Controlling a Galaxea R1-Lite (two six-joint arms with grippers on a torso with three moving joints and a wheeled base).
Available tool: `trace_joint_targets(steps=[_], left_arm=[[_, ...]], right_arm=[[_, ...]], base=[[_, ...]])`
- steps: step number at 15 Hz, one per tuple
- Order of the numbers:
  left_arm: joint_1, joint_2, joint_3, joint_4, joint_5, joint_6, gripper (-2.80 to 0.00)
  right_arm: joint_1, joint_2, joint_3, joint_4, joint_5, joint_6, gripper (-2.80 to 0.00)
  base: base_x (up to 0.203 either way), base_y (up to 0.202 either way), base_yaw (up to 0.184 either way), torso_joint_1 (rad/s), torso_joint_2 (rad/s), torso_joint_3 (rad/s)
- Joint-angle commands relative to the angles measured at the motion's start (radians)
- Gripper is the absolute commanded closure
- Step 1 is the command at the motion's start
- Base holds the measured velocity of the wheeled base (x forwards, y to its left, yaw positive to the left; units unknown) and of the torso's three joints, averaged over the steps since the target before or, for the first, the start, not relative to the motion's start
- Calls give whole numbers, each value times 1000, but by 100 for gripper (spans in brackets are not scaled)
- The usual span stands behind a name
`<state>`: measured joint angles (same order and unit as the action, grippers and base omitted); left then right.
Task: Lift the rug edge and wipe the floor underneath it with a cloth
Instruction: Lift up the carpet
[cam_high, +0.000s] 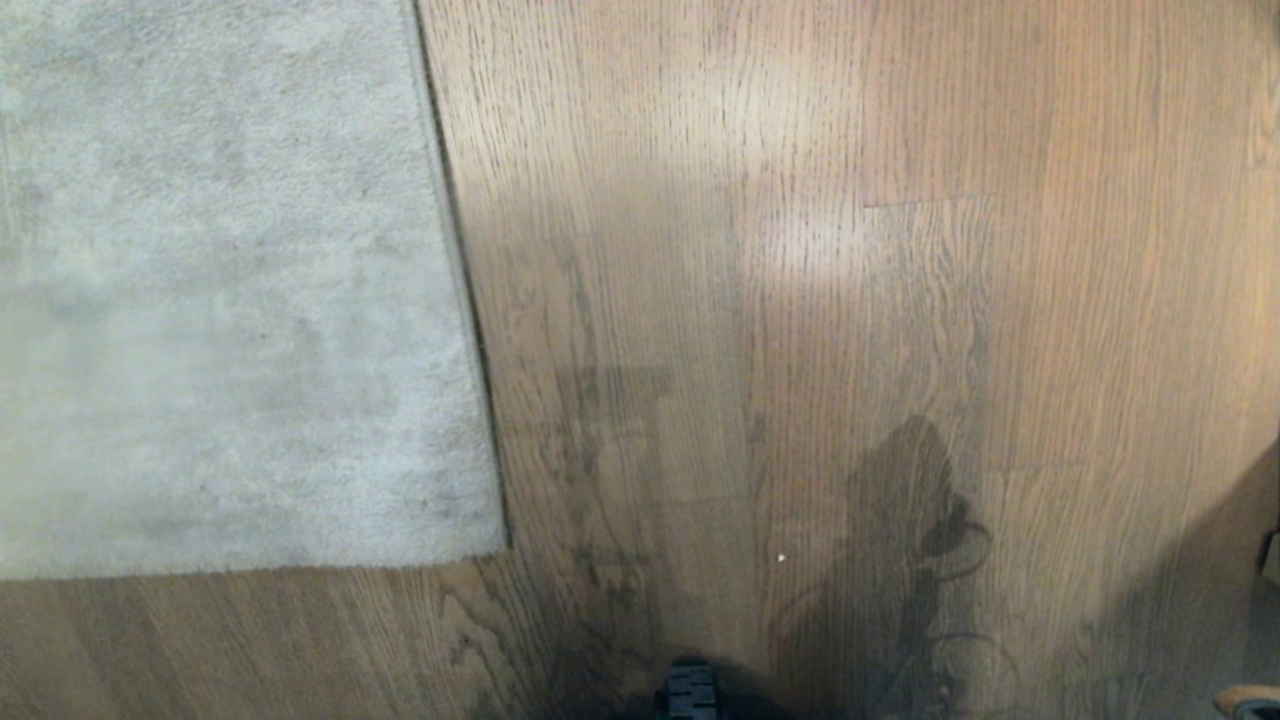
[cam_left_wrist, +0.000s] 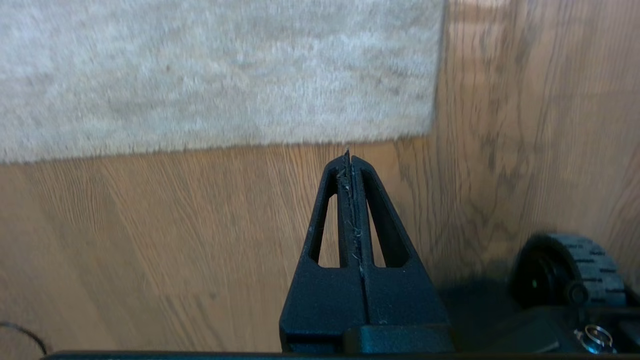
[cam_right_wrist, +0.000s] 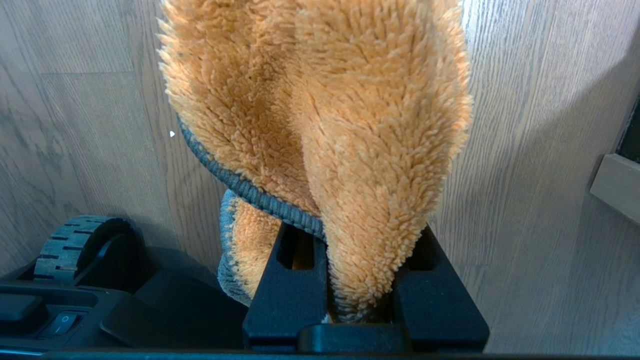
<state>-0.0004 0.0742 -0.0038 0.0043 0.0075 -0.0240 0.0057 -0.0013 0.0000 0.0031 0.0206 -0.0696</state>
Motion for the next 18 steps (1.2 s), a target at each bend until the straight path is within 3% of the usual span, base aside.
trace_joint_targets(steps=[1, 13, 18], left_arm=[[-5, 67, 1, 0, 0, -1, 0], [-92, 324, 1, 0, 0, -1, 0], [-96, 343, 1, -1, 0, -1, 0]], right_arm=[[0, 1, 0, 0, 1, -1, 0], [0, 1, 0, 0, 1, -1, 0], [0, 1, 0, 0, 1, -1, 0]], base=[[0, 0, 0, 0, 0, 0], [0, 0, 0, 0, 0, 0], [0, 0, 0, 0, 0, 0]])
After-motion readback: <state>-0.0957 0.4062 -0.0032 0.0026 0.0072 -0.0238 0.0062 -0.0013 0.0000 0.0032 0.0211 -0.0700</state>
